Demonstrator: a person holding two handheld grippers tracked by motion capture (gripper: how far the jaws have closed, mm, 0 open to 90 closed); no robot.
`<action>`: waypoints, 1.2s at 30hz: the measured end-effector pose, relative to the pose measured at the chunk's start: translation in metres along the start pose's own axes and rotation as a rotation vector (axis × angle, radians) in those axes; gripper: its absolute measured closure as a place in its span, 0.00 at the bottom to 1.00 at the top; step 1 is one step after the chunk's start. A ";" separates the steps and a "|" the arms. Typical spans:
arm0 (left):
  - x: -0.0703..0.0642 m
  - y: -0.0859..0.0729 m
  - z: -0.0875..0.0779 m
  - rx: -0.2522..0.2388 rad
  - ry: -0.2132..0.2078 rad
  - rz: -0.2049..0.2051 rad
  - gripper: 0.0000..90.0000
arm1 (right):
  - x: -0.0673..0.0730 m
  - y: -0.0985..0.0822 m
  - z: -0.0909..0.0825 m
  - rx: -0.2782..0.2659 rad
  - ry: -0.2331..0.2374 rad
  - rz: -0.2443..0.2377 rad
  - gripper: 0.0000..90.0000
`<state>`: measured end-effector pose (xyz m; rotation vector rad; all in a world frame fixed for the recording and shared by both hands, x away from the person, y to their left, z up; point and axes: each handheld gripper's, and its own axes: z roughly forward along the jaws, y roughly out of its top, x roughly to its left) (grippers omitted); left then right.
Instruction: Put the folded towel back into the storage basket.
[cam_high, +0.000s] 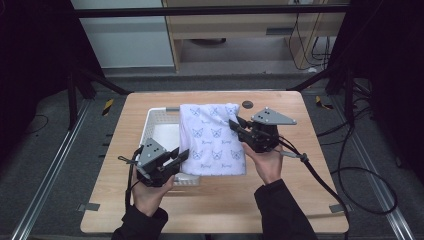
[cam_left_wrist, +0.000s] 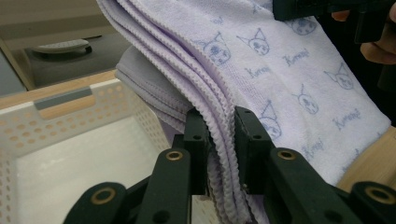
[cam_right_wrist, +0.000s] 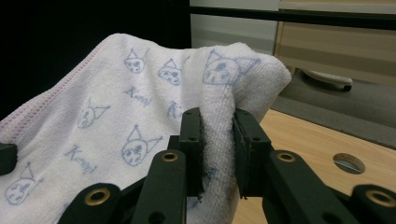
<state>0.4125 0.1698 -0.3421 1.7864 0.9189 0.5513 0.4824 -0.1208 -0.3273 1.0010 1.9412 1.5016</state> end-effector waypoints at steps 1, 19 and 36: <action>0.003 0.000 -0.003 -0.001 0.006 0.000 0.84 | 0.003 0.002 0.004 -0.001 0.004 -0.004 0.84; 0.037 -0.011 -0.024 -0.018 0.066 -0.049 0.84 | 0.031 0.012 0.042 -0.004 0.036 -0.025 0.84; 0.059 -0.018 -0.034 -0.033 0.104 -0.088 0.84 | 0.048 0.019 0.070 0.000 0.051 -0.034 0.84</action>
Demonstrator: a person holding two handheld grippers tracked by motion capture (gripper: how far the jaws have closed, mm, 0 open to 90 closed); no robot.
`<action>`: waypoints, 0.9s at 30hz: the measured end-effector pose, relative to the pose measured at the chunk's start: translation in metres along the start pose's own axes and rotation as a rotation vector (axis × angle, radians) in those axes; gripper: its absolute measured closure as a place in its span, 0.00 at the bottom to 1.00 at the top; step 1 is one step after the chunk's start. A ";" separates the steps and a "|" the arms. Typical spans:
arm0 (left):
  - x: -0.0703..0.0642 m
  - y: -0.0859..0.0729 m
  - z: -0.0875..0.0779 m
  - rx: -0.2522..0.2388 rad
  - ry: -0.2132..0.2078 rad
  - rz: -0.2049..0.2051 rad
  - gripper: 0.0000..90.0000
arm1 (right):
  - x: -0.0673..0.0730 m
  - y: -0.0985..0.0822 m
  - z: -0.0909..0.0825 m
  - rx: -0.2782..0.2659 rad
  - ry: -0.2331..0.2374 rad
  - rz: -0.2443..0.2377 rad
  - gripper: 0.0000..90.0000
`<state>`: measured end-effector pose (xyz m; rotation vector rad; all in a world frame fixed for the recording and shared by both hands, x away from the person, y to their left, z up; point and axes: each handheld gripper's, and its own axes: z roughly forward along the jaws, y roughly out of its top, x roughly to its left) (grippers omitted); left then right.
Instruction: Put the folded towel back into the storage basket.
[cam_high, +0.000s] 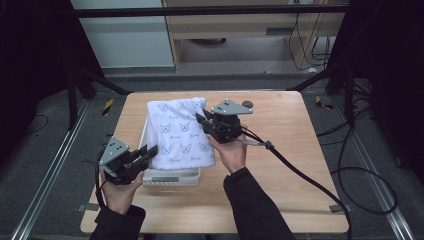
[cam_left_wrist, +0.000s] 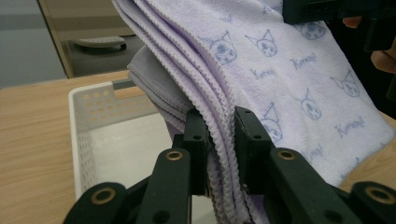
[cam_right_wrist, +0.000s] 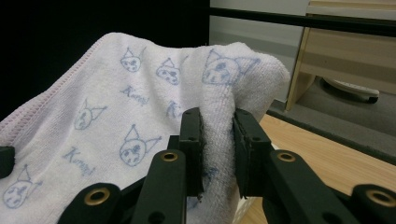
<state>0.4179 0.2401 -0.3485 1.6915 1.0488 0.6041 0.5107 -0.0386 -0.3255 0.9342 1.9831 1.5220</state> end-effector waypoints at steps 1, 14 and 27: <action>0.000 0.000 0.000 0.000 0.000 0.000 0.84 | 0.000 0.000 0.000 0.000 0.000 0.000 0.84; 0.021 -0.005 -0.001 0.010 0.036 -0.033 0.84 | 0.007 -0.001 0.027 0.001 0.018 0.020 0.84; 0.031 -0.010 0.006 0.026 0.059 -0.038 0.84 | 0.006 -0.009 0.046 0.021 0.021 0.028 0.84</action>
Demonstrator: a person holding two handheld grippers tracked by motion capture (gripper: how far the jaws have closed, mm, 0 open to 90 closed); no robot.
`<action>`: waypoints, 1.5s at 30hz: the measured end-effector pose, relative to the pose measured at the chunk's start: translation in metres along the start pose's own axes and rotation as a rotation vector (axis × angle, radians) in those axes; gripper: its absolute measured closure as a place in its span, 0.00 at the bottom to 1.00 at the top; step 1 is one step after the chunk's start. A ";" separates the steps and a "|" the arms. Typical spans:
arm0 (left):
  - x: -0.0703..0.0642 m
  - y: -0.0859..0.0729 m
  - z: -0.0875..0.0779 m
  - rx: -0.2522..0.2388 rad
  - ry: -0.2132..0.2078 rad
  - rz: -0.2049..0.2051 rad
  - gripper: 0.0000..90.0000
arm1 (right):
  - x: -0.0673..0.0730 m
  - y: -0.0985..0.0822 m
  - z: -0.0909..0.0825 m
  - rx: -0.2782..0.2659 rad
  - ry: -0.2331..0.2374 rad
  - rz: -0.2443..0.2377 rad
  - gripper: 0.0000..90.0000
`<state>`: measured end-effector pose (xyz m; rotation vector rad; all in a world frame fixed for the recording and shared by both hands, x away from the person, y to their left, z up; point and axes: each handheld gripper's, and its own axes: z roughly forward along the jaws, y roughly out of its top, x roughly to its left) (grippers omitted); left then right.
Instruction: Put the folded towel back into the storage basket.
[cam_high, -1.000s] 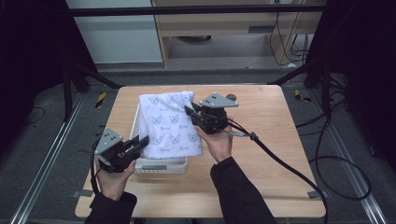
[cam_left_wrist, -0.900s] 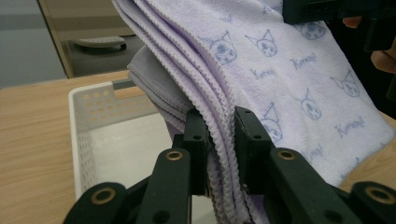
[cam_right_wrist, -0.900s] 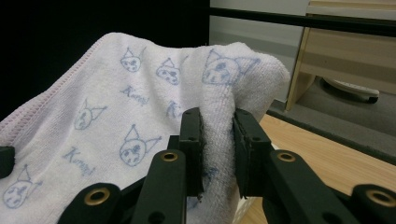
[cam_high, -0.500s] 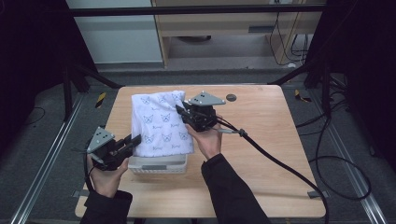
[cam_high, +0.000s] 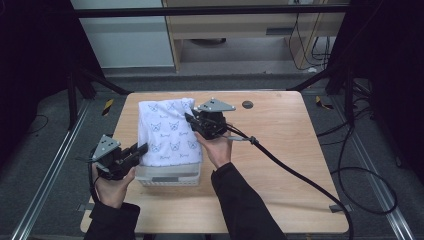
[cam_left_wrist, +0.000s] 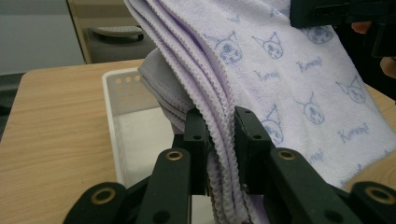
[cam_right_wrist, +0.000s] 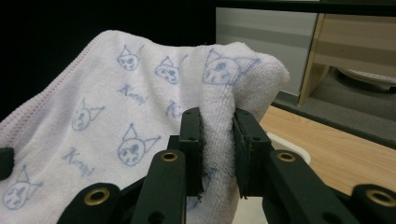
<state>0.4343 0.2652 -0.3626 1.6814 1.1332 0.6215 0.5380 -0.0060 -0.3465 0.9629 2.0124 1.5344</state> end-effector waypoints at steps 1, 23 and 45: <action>0.001 0.000 0.000 0.002 0.006 0.000 0.84 | 0.000 0.000 0.000 0.000 0.000 0.000 0.84; 0.023 -0.013 0.021 0.063 0.065 -0.017 0.84 | -0.001 -0.019 0.037 0.042 -0.008 0.016 0.84; 0.030 -0.030 0.044 0.138 0.094 -0.011 0.84 | -0.004 -0.045 0.063 0.119 -0.036 0.014 0.83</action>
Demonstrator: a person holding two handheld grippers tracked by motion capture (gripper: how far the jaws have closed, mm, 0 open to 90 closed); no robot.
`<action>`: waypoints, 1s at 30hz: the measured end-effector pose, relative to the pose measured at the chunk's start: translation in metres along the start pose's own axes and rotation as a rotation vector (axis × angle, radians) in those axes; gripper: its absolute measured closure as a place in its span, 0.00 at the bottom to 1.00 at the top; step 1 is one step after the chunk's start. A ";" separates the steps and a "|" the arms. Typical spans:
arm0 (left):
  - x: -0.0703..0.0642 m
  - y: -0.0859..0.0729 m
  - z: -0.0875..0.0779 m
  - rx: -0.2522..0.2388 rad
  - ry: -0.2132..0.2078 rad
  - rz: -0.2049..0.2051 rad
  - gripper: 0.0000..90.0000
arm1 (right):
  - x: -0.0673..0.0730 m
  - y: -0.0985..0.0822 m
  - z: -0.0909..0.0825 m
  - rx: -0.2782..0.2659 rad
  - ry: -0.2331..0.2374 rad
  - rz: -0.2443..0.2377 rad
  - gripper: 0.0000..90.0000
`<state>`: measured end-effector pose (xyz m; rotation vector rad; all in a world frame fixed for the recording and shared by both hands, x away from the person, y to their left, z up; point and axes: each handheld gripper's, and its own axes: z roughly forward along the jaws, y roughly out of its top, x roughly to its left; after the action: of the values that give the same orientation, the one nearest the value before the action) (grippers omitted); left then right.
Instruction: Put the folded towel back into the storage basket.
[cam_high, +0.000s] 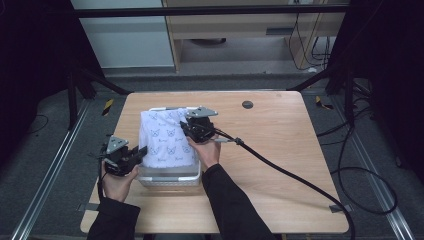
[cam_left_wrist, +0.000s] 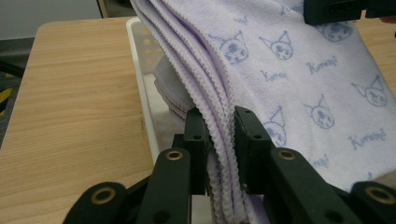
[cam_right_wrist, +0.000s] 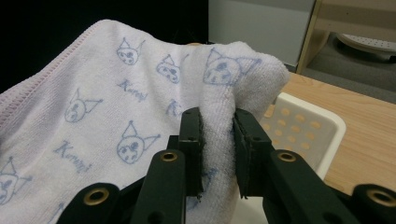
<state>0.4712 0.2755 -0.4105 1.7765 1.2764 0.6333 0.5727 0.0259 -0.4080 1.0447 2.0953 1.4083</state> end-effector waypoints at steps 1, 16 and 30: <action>0.000 -0.001 0.001 0.005 0.001 0.001 0.84 | 0.000 -0.002 0.002 0.004 -0.004 -0.003 0.83; -0.002 -0.007 0.015 0.057 0.002 0.009 0.84 | -0.002 -0.012 0.007 0.042 -0.024 -0.009 0.83; -0.003 -0.011 0.026 0.108 0.028 0.018 0.75 | -0.004 -0.021 0.016 0.099 -0.038 -0.029 0.79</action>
<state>0.4845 0.2651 -0.4332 1.8747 1.3367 0.6118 0.5786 0.0278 -0.4340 1.0666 2.1626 1.2728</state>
